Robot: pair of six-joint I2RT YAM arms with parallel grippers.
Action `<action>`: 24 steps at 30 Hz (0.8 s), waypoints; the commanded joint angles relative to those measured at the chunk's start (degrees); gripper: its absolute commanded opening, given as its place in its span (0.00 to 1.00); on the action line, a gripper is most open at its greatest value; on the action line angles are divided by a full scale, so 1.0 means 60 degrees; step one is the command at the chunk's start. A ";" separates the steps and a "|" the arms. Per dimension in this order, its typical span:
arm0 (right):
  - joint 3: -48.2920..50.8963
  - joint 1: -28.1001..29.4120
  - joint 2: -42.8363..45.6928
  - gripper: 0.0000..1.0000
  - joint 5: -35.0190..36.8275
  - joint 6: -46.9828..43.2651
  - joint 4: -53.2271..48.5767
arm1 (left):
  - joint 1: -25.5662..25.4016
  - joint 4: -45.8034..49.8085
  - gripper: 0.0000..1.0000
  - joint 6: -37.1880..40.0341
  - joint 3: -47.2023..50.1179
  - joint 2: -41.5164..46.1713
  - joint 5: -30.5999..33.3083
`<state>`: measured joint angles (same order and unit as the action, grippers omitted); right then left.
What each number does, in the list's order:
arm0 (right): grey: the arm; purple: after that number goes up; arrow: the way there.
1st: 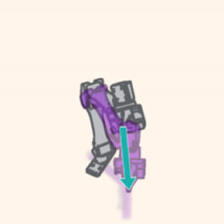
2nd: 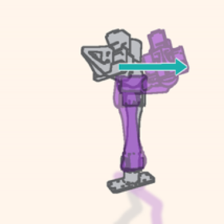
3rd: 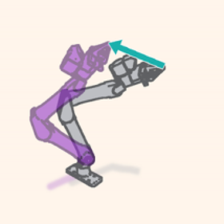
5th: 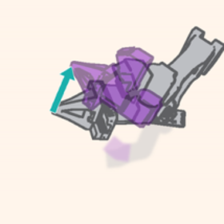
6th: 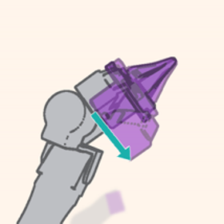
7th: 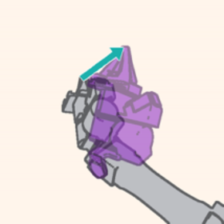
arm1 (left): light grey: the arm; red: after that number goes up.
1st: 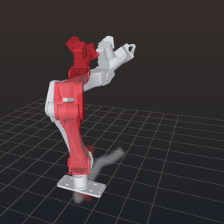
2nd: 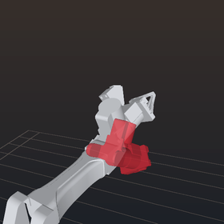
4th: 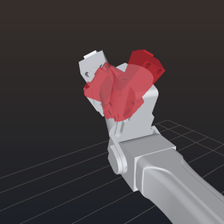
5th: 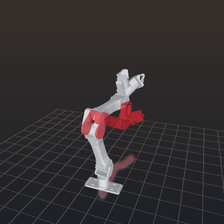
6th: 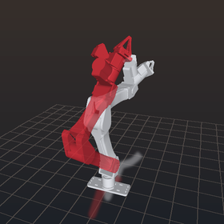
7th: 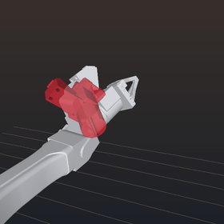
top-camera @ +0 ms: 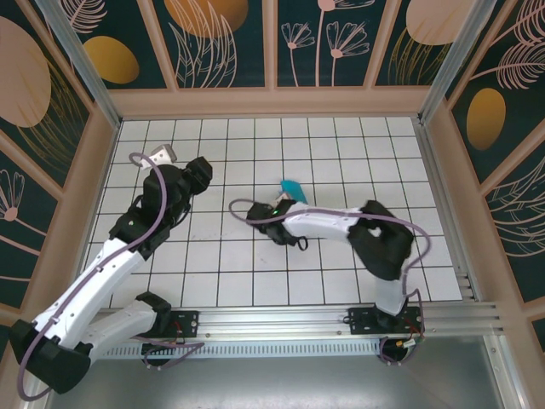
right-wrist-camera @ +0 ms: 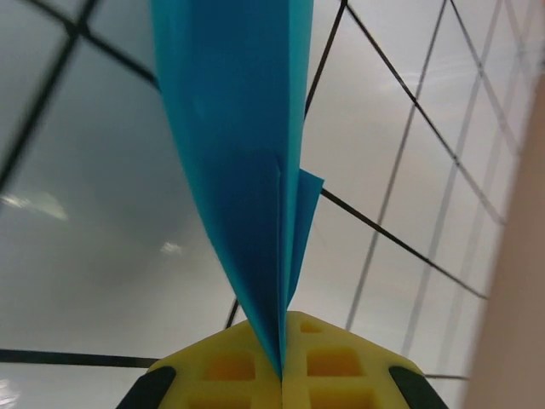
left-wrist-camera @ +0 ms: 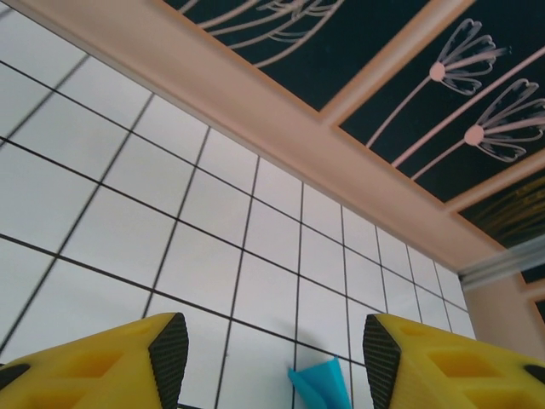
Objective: Fold a paper plane with a square sheet of paper (fold left side to right side)
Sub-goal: Turn over the paper at the center of the table.
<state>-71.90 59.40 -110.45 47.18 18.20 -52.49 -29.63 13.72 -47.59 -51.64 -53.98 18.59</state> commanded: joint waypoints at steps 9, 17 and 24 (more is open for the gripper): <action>-0.0571 0.1018 -0.1736 0.18 0.2099 0.0447 -0.1696 | 0.0032 0.0146 0.60 0.0044 0.0172 0.0021 0.0601; 0.0155 0.1296 -0.0066 0.53 -0.1051 -0.0849 0.0791 | 0.0038 0.0043 0.61 0.0066 0.0077 -0.0348 0.0111; 0.1033 0.1151 0.2321 0.78 -0.3208 -0.0973 0.2204 | 0.0060 -0.0460 0.65 -0.0011 0.0206 -0.0639 -0.0855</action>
<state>-67.77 66.72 -101.03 35.24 13.32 -43.72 -29.61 13.50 -47.62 -50.96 -56.95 17.26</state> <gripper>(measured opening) 0.772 0.647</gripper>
